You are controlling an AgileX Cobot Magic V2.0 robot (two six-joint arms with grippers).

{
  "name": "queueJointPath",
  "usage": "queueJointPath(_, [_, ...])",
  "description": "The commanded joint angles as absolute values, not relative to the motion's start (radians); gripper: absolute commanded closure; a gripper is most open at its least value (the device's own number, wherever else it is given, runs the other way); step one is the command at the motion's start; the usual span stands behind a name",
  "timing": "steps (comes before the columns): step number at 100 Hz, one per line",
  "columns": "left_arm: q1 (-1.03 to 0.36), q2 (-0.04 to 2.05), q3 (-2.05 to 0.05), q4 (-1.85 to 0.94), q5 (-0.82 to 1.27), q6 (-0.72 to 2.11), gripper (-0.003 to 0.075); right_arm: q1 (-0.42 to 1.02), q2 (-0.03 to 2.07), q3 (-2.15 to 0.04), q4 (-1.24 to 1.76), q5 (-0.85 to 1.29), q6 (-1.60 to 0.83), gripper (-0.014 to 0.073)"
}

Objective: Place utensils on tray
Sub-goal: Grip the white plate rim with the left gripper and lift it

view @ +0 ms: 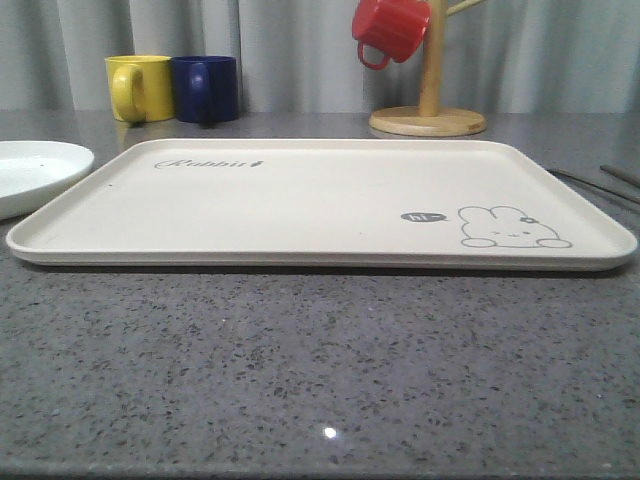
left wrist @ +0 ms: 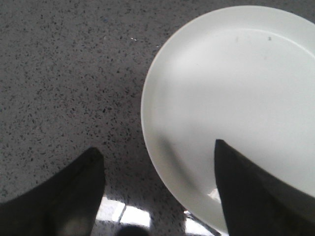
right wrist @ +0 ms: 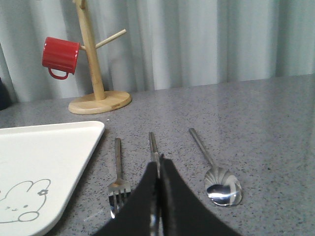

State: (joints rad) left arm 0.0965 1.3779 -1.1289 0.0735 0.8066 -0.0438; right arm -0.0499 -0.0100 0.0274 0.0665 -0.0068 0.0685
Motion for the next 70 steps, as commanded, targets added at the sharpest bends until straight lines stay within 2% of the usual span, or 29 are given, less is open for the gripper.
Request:
queueJointPath(1, [0.110,1.413,-1.193,0.065,0.783,-0.053,0.0265,-0.054,-0.032,0.009,0.056,-0.091,0.061,0.0662])
queueJointPath(27, [0.115,1.575,-1.240,0.061,0.783,-0.046,0.0265,-0.054,-0.032,0.009,0.056,-0.091,0.061,0.0662])
queueJointPath(51, [0.115,1.642,-1.246,0.061,0.787,-0.045,0.0277,-0.054,-0.032,0.009,0.056,-0.091,0.061,0.0662])
queueJointPath(61, [0.115,1.646,-1.246,0.061,0.795,-0.040,0.0370,-0.054,-0.032,0.009,0.056,-0.091,0.061,0.0662])
queueJointPath(70, [0.115,1.646,-1.246,0.061,0.806,-0.026,0.0554,-0.054,-0.032,0.009,0.056,-0.091,0.061,0.0662])
